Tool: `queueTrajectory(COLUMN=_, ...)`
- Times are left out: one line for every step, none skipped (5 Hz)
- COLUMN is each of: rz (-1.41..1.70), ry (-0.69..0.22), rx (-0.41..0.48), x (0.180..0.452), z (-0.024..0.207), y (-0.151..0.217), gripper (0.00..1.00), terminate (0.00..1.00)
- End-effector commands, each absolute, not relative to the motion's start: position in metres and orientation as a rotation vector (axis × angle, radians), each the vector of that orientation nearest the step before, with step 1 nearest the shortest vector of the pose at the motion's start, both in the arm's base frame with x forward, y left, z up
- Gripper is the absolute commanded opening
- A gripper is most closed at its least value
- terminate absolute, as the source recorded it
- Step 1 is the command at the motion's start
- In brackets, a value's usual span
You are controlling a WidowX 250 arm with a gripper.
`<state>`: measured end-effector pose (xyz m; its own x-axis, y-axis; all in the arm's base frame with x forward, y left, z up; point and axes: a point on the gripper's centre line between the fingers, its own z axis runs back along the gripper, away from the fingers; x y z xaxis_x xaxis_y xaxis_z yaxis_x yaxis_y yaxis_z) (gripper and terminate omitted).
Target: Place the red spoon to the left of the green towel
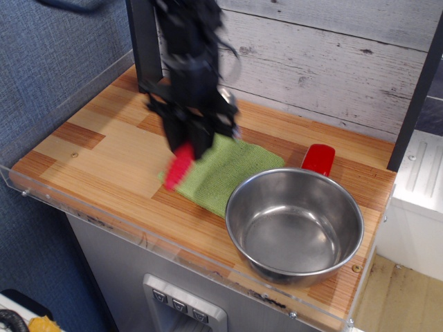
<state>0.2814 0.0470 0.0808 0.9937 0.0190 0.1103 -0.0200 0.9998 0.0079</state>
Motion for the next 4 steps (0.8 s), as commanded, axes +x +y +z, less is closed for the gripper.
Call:
queueTrajectory(rz=0.149, ry=-0.144, rx=-0.017, x=0.277, z=0.098, y=0.108, gripper=0.00, terminate=0.00)
queueTrajectory(rz=0.124, ry=-0.112, rx=0.009, x=0.299, z=0.088, y=0.141, gripper=0.00, terminate=0.00)
queueTrajectory(rz=0.057, ry=-0.096, rx=0.041, x=0.322, z=0.075, y=0.156, gripper=0.00, terminate=0.00)
queueTrajectory(rz=-0.015, ry=-0.091, rx=0.070, x=0.331, z=0.061, y=0.161, gripper=0.00, terminate=0.00)
